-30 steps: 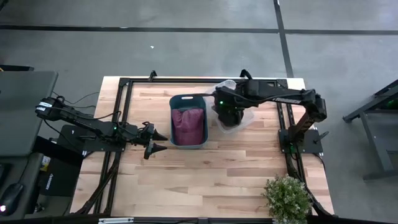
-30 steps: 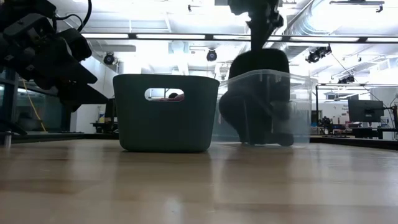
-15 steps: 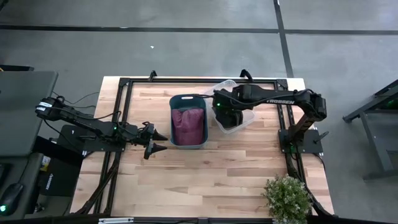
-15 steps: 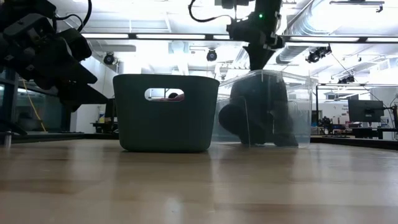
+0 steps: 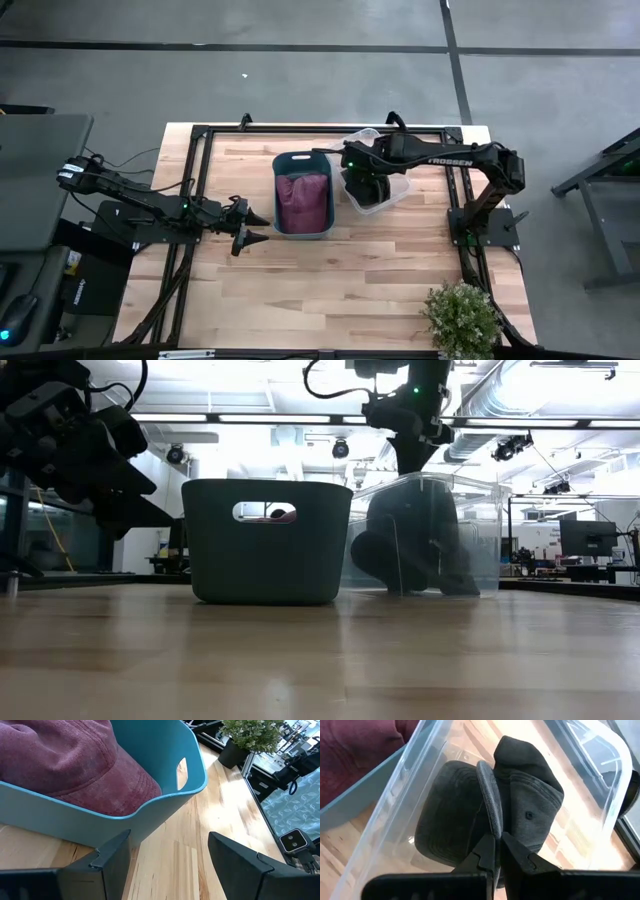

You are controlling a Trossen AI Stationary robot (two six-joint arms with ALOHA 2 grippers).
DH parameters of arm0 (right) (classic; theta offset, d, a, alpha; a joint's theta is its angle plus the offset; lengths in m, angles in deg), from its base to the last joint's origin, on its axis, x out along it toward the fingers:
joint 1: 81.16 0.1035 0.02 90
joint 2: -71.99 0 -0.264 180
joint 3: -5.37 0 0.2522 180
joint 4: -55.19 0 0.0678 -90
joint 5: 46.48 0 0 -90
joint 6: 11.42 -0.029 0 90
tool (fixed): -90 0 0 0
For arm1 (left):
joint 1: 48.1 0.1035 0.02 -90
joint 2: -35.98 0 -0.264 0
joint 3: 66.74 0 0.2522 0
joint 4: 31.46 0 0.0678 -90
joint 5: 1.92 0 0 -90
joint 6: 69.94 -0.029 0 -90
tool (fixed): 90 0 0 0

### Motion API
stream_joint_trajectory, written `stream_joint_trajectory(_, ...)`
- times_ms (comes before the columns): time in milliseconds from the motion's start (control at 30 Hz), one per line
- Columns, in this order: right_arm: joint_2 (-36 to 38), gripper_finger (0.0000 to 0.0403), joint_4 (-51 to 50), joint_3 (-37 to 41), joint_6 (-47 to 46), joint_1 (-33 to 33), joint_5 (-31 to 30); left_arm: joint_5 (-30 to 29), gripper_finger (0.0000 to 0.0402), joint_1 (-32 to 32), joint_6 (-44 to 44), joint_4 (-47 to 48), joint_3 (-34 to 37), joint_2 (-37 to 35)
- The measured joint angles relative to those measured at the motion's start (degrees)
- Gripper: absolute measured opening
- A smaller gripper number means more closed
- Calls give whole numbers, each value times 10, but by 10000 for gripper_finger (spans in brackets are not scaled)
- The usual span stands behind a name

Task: Pick & Place hat
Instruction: Put the black cap into the transparent bin

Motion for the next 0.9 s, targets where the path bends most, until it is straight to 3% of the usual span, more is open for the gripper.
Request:
stream_joint_trajectory(400,-31,7,28,0,8,0,73,0,246,0,0,0,0,0)
stream_joint_trajectory(600,-56,6,35,-2,20,0,81,0,246,0,0,0,0,0)
stream_joint_trajectory(900,-55,31,77,0,34,0,114,0,246,0,0,0,0,0)
